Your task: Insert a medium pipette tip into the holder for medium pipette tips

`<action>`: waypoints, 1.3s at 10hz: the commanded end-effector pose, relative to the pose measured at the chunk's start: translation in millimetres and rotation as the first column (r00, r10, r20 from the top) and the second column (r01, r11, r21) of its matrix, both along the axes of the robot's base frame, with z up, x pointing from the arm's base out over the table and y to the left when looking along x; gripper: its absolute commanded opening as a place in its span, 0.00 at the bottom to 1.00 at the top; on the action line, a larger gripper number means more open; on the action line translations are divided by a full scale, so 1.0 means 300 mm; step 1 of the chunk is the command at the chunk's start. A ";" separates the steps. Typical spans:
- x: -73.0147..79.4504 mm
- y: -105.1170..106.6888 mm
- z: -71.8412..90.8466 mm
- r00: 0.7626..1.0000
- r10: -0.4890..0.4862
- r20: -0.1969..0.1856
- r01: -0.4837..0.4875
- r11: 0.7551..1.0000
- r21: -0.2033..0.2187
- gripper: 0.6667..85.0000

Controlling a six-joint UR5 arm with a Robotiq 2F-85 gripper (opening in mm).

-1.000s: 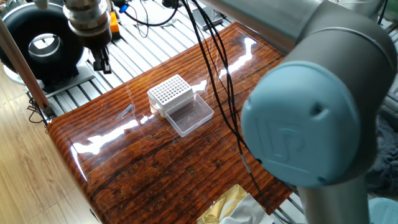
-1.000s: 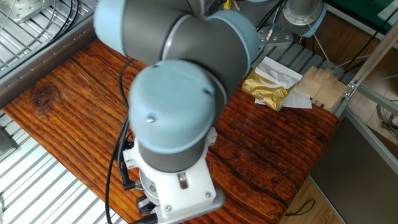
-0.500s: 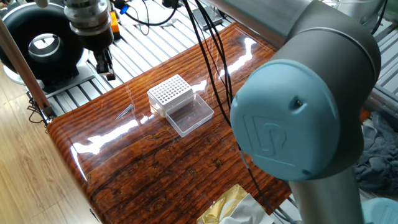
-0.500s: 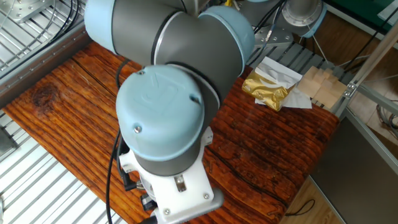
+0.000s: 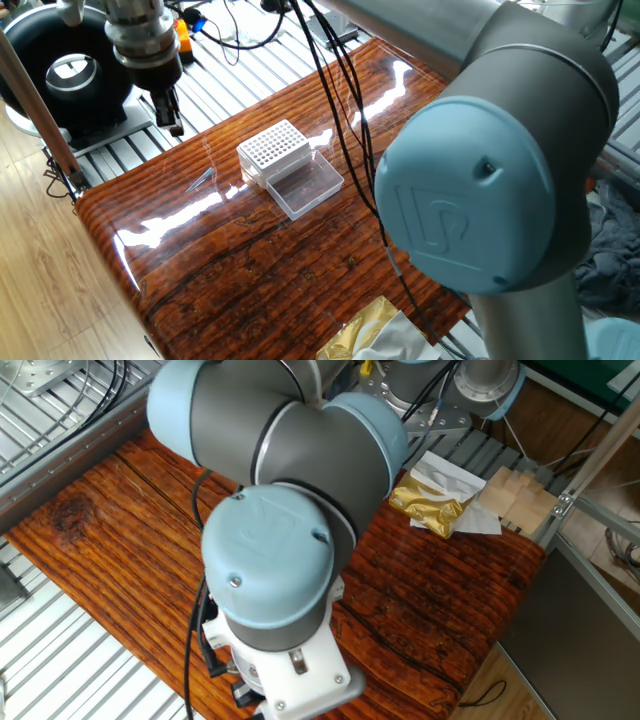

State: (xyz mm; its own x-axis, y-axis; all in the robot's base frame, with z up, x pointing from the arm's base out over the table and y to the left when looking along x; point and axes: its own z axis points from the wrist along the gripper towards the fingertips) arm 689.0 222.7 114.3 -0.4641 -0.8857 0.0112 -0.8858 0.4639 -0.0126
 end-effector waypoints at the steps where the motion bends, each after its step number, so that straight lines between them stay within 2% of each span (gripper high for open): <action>1: 0.020 0.023 -0.027 0.999 0.017 0.037 -0.018 1.000 0.020 0.00; 3: 0.026 0.018 -0.034 0.997 0.053 0.053 -0.053 0.999 0.008 0.01; 4: 0.034 -0.007 -0.038 0.995 0.079 0.061 -0.078 0.997 -0.025 0.02; 5: 0.046 -0.010 -0.054 0.992 0.097 0.075 -0.095 0.995 -0.032 0.02; 7: 0.061 0.018 -0.087 0.987 0.121 0.105 -0.121 0.993 -0.009 0.03; 8: 0.055 0.004 -0.090 0.985 0.133 0.112 -0.130 0.991 -0.033 0.03; 9: 0.041 0.009 -0.093 0.982 0.140 0.123 -0.136 0.990 -0.038 0.02; 11: 0.025 0.013 -0.098 0.975 0.186 0.119 -0.182 0.982 -0.043 0.00; 13: 0.002 0.024 -0.104 0.971 0.214 0.104 -0.212 0.977 -0.030 0.00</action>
